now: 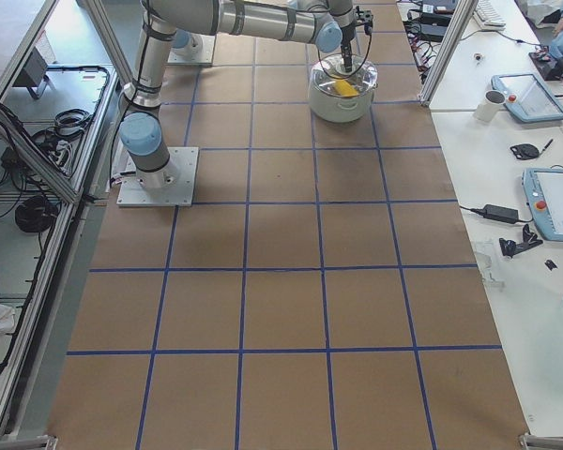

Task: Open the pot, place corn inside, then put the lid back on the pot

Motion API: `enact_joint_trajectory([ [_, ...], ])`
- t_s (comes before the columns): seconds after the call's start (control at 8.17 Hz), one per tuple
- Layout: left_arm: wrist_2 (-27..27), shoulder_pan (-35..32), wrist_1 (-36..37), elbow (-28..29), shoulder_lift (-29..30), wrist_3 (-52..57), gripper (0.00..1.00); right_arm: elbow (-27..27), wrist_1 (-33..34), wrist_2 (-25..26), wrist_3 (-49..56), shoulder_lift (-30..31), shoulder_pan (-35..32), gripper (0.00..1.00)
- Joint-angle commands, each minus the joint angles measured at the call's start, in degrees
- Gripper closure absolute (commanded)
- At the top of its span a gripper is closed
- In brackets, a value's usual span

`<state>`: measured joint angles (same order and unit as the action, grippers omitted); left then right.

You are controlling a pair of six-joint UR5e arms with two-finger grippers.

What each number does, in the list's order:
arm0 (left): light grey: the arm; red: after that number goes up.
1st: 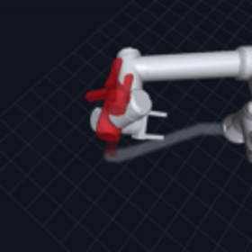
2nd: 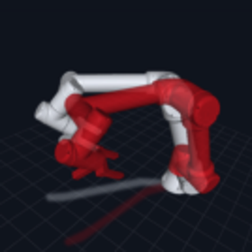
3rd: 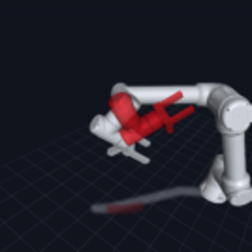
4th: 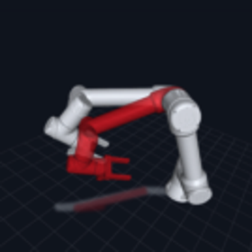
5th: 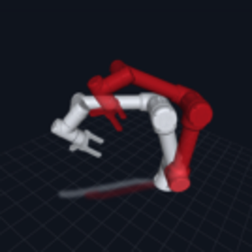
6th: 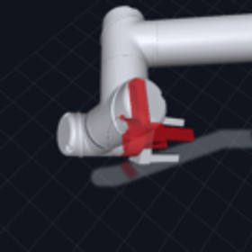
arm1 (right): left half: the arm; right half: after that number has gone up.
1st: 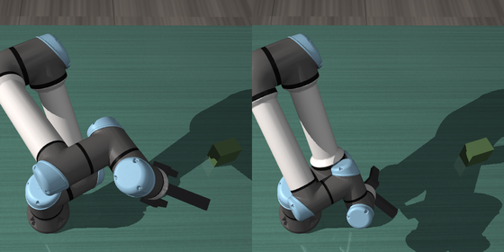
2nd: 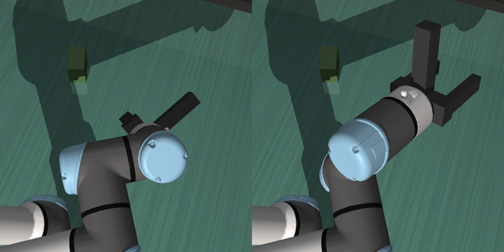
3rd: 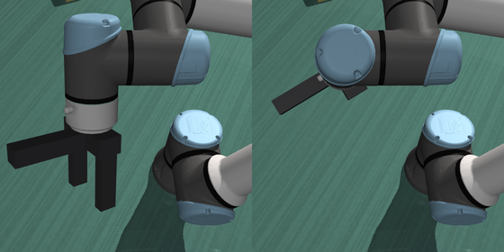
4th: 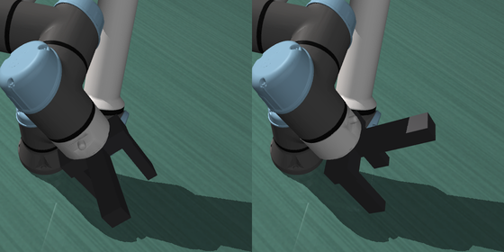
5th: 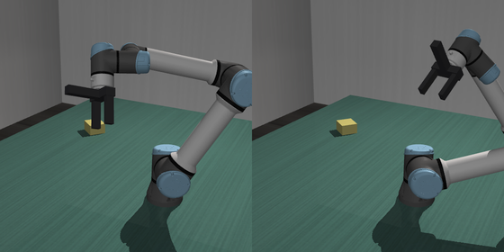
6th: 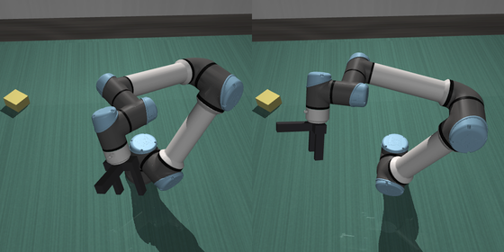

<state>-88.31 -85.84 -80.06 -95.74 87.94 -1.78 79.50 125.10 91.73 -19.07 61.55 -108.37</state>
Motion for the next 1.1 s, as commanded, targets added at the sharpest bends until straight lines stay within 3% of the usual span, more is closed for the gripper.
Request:
enact_joint_trajectory([
  [0.0, -0.20, -0.03, -0.10, -0.24, 0.04, 0.20, 0.00, -0.14, -0.12, -0.14, -1.05, -0.02, 0.00, 0.78],
  [0.98, -0.46, -1.17, -0.19, -0.24, 0.04, 0.29, 0.00, -0.14, -1.26, -0.06, -1.40, -0.02, -0.09, 0.77],
])
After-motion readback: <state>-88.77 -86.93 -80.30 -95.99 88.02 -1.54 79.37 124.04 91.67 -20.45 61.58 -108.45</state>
